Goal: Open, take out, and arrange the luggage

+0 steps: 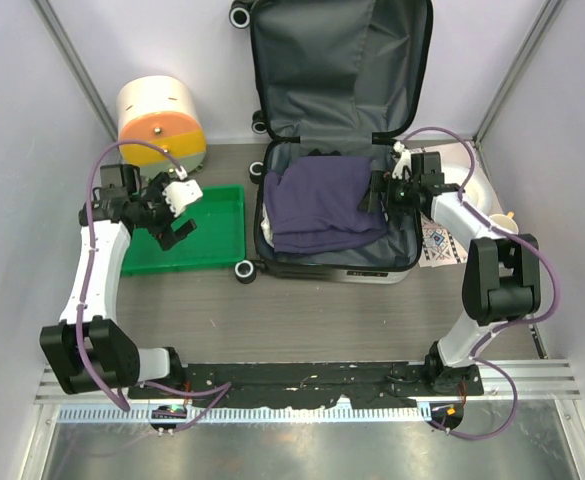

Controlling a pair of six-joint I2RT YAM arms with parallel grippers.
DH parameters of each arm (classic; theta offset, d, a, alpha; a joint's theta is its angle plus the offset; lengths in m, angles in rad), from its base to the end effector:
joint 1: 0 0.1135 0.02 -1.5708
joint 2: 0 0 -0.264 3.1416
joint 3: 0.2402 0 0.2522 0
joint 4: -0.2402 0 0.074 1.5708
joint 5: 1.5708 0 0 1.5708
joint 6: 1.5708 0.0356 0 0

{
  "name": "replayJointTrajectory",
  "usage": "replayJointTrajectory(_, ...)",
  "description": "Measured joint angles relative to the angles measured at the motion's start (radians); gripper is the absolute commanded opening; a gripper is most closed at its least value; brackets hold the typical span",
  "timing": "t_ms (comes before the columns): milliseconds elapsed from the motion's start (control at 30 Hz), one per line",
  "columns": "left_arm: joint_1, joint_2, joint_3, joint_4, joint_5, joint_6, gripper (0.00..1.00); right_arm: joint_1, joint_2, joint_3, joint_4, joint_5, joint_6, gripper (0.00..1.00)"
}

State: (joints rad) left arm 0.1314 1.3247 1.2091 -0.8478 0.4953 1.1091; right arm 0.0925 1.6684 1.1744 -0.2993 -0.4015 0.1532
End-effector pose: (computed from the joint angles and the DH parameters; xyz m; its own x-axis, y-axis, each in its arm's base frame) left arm 0.2660 0.0181 0.3144 -0.2251 0.7648 -0.6037 0.7973 0.5007 0.3371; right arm 0.3619 0.0475 0.2368 -0.7559 0.0710 -0.6508 -0.2455 0.8908 0.3823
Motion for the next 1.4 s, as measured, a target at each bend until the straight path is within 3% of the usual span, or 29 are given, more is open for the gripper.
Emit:
replayJointTrajectory(133,-0.017,-0.032,0.007,0.013,0.062,-0.137,1.00,0.000,0.047,0.024,0.000,-0.018,-0.031,0.91)
replayJointTrajectory(233,-0.037,-0.035,0.006,0.029,0.089,-0.205,1.00,0.000,0.072,0.025,0.000,-0.056,-0.051,0.84)
replayJointTrajectory(433,-0.077,-0.035,0.006,0.071,0.111,-0.406,1.00,-0.008,0.095,0.039,-0.021,-0.150,-0.053,0.31)
replayJointTrajectory(467,-0.085,-0.032,0.010,0.077,0.109,-0.451,1.00,-0.012,0.095,0.051,-0.035,-0.161,-0.048,0.11)
replayJointTrajectory(500,-0.100,-0.027,0.018,0.083,0.099,-0.502,0.99,-0.016,0.095,0.064,-0.048,-0.170,-0.047,0.01)
replayJointTrajectory(933,-0.383,0.222,0.354,0.067,-0.089,-1.124,1.00,-0.101,0.080,0.249,-0.208,-0.180,0.024,0.01)
replayJointTrajectory(1167,-0.494,0.264,0.263,0.201,-0.149,-1.518,1.00,-0.131,0.075,0.248,-0.247,-0.113,0.023,0.01)
replayJointTrajectory(1400,-0.674,0.267,0.200,0.345,-0.268,-1.741,1.00,-0.169,0.047,0.231,-0.259,-0.055,0.018,0.01)
